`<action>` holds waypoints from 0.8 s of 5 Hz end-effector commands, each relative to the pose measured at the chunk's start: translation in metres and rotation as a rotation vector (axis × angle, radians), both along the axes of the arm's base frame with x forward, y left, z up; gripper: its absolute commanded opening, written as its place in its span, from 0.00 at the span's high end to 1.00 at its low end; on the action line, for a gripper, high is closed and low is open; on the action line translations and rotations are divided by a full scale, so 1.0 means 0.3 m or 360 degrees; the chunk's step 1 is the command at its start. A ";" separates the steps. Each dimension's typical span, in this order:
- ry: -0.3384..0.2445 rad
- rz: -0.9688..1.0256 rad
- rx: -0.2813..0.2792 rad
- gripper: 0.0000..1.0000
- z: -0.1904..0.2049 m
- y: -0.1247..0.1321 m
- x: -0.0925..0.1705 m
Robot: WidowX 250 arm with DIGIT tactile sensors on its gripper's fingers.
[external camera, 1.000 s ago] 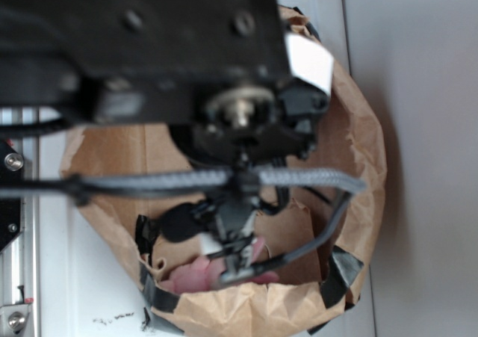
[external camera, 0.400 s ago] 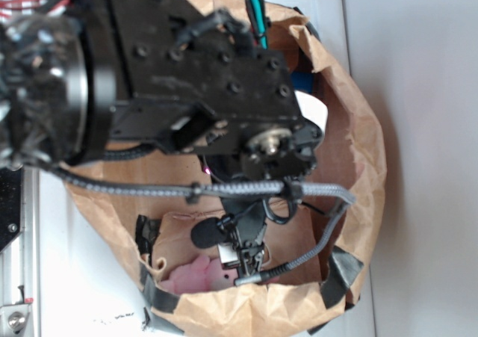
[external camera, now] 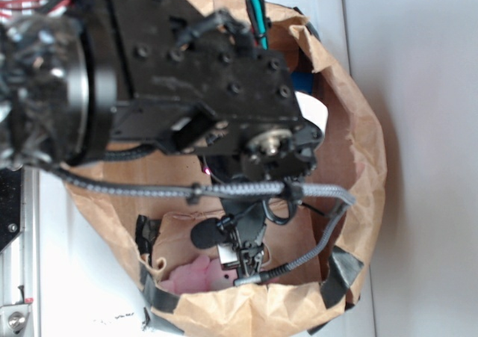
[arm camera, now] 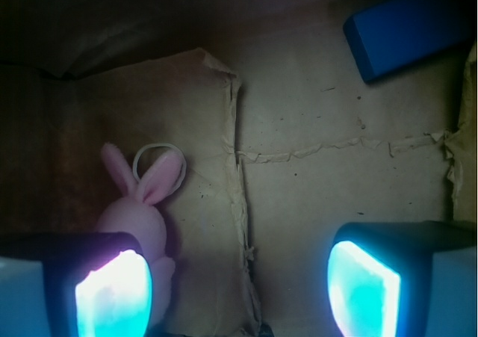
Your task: Grab the pink bunny.
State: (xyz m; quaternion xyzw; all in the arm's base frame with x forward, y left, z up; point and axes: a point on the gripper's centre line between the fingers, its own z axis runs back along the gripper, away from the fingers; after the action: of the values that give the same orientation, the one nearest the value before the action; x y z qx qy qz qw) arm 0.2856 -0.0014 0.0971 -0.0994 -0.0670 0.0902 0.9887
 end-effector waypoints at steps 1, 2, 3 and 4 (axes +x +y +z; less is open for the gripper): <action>-0.0147 -0.0163 0.0060 0.00 -0.057 -0.034 -0.007; -0.0194 -0.0252 -0.0066 0.00 -0.020 -0.118 0.012; -0.0214 -0.0253 -0.0262 0.00 -0.031 -0.157 0.047; -0.0241 -0.0298 -0.0304 0.00 -0.029 -0.206 0.059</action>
State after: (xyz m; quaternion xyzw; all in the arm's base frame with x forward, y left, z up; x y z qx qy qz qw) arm 0.2950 -0.0600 0.0717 -0.2059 -0.0980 0.0119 0.9736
